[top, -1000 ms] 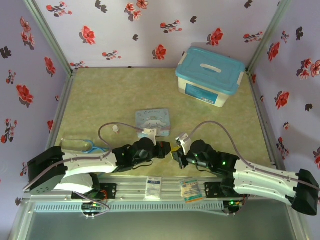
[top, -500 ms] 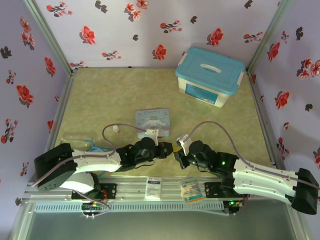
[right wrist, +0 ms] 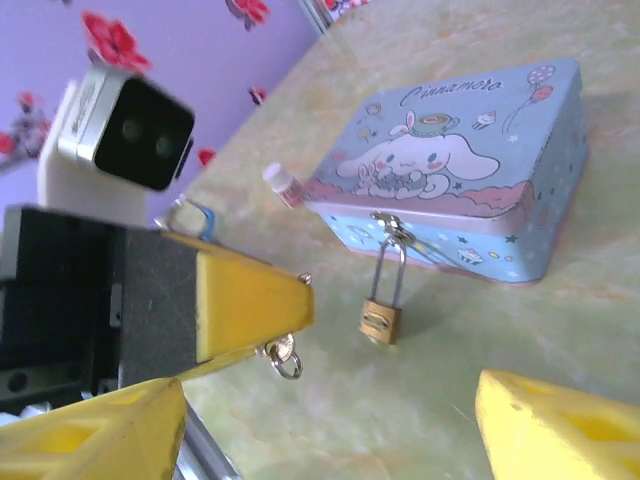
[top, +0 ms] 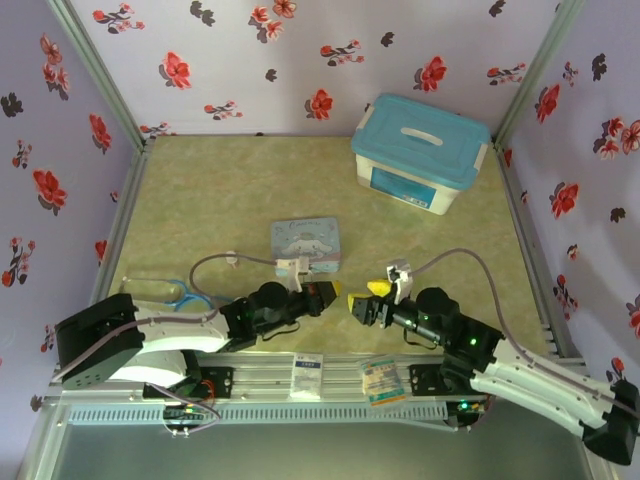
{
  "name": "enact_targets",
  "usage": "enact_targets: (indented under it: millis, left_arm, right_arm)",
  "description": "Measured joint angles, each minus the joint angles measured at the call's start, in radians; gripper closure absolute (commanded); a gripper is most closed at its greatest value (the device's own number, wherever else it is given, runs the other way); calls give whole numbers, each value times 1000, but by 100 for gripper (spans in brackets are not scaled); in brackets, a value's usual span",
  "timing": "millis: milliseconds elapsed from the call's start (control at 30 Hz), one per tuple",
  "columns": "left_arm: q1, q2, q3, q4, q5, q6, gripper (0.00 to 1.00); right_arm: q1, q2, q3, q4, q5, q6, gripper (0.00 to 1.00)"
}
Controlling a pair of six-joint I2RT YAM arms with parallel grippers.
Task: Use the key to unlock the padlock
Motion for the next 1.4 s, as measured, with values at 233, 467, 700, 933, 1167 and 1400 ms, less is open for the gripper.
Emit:
enact_targets:
  millis: [233, 467, 700, 933, 1167, 1400]
  left_arm:
    - [0, 47, -43, 240, -34, 2, 100]
    - [0, 27, -43, 310, -42, 14, 100]
    - [0, 23, -43, 328, -42, 16, 100]
    - [-2, 23, -43, 332, -61, 17, 100]
    - [-5, 23, -41, 346, -63, 16, 100]
    - [-7, 23, -40, 352, -63, 16, 100]
  right_arm:
    - [-80, 89, -81, 264, -169, 159, 33]
    - [-82, 239, -74, 443, -258, 185, 46]
    - [-82, 329, -49, 577, -296, 197, 59]
    - [-82, 373, -33, 628, -311, 192, 74]
    - [-82, 373, -34, 636, -294, 190, 83]
    - [-82, 341, -34, 588, -246, 154, 61]
